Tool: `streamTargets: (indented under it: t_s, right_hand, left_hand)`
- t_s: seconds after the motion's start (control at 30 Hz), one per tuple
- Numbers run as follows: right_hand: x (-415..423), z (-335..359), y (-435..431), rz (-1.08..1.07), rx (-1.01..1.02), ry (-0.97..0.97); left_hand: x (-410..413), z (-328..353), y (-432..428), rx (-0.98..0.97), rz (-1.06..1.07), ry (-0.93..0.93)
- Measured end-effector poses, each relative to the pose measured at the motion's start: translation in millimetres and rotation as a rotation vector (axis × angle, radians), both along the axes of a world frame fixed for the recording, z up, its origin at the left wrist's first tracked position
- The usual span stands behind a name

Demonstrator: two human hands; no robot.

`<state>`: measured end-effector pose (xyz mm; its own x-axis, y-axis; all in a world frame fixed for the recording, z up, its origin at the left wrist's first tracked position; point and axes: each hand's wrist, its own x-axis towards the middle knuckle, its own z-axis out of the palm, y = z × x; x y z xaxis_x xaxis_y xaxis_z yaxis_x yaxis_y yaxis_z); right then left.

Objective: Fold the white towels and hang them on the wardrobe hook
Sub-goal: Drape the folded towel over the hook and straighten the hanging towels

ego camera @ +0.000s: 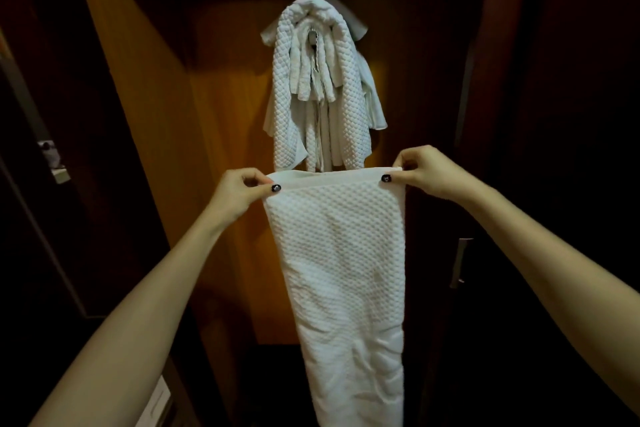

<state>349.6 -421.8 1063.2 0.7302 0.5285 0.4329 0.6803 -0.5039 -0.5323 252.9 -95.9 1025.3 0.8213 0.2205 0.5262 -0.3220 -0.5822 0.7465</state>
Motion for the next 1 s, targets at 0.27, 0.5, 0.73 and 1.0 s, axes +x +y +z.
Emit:
streamTargets:
  t_s: [0.27,0.5,0.73,1.0]
  right_hand:
    - [5,-2,-18,-0.114,0.028,-0.15]
    - [9,0,-48,-0.073,-0.283,-0.189]
    - [12,-28,-62,-0.011,-0.08,-0.007]
    - [11,-36,-46,0.077,-0.084,0.151]
  left_hand:
    - [1,-20,-23,0.218,-0.086,0.132]
    - [28,-15,-36,0.231,-0.041,0.067]
    - [46,-4,-47,0.102,-0.12,0.0]
    - [46,6,-25,-0.048,-0.119,-0.045]
